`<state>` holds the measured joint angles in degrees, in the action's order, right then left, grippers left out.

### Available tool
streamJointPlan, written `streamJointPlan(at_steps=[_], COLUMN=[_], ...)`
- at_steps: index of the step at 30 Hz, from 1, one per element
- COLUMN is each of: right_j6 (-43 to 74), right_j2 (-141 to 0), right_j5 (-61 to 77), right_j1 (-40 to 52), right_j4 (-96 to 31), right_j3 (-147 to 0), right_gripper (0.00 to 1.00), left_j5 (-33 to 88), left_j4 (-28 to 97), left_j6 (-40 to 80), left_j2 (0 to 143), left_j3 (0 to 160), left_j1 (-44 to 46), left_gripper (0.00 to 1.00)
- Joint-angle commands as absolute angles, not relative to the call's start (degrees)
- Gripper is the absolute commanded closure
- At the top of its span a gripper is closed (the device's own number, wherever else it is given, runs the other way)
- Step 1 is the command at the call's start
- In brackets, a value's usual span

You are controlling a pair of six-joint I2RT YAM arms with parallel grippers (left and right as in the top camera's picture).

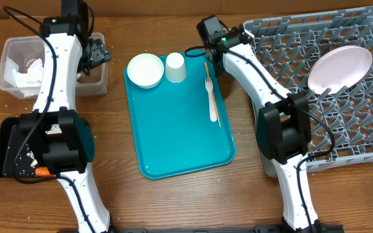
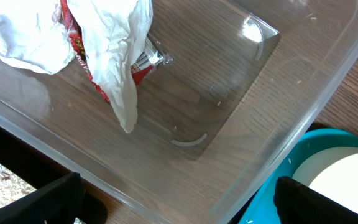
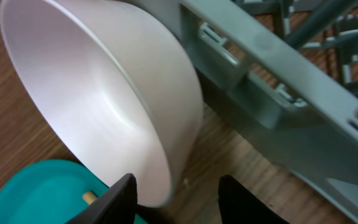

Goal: Sort waste into correct bins and load items into the dishwasher rack

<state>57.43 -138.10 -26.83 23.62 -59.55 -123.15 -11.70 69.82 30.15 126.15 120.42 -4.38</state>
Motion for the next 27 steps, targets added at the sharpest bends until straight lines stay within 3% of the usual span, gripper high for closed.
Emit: streamJointPlan(at_steps=[1, 11, 27], right_j6=[58.8, 58.8, 48.4], right_j2=[-140.8, -141.2, -134.4], right_j5=[-26.5, -27.2, -26.9], right_j1=[23.6, 23.3, 23.4], right_j4=[-58.7, -58.4, -60.7], right_j3=[-123.0, -123.2, -131.0], right_gripper=[0.56, 0.96, 0.96], left_j5=[-11.5, -11.5, -11.5], left_j4=[69.8, 69.8, 69.8], left_j6=[31.5, 31.5, 31.5], left_j2=[125.8, 125.8, 125.8], left_j3=[121.7, 121.7, 121.7], left_j1=[-4.4, -4.5, -4.4], left_gripper=[0.0, 0.0, 0.0])
